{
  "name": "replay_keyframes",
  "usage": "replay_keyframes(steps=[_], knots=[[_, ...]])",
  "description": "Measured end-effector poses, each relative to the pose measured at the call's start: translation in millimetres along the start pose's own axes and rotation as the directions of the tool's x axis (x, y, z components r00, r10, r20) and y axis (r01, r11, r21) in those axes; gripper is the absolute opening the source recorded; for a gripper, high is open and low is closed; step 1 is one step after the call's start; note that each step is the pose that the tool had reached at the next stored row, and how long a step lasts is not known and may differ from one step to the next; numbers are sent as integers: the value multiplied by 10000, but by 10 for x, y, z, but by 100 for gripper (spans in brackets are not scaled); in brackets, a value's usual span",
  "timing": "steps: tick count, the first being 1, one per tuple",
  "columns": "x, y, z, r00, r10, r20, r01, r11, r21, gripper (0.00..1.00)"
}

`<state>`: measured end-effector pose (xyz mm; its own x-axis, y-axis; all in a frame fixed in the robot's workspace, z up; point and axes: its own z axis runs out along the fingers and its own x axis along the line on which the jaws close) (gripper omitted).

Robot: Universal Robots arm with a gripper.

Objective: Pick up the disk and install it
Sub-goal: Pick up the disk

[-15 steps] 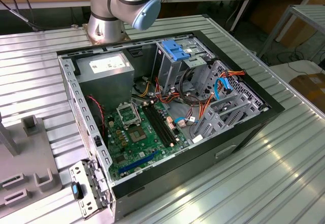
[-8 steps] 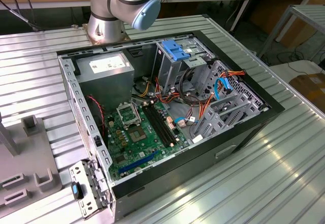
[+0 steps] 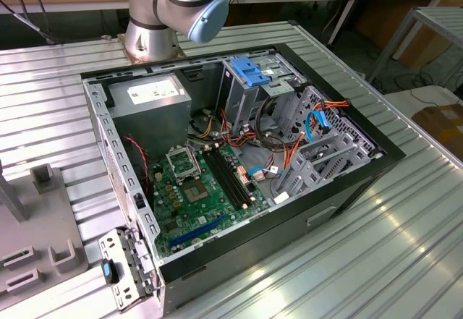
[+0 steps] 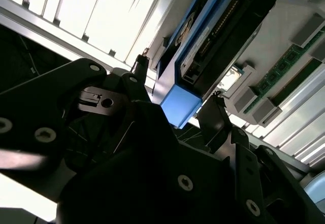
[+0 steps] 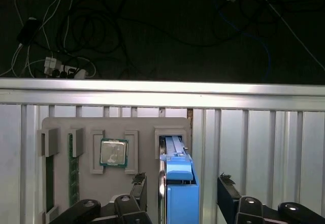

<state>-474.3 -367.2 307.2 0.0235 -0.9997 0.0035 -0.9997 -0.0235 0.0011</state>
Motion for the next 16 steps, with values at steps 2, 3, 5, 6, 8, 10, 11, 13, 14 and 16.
replay_keyframes(steps=[2,3,5,6,8,10,11,13,14,16], knots=[[0,0,0,10000,0,0,0,10000,3,66],[0,1,-1,10000,0,1,0,10000,3,66],[0,1,-4,10000,0,0,0,10000,2,66],[0,1,-4,10000,0,1,0,10000,3,66],[0,0,-6,10000,0,1,0,10000,3,66],[0,0,-7,10000,0,1,0,10000,3,66],[0,1,-8,10000,0,0,0,10000,2,66],[0,0,-9,10000,0,0,0,10000,2,65],[0,0,-10,10000,0,0,0,10000,2,58],[0,1,-12,10000,0,0,0,10000,2,58]])
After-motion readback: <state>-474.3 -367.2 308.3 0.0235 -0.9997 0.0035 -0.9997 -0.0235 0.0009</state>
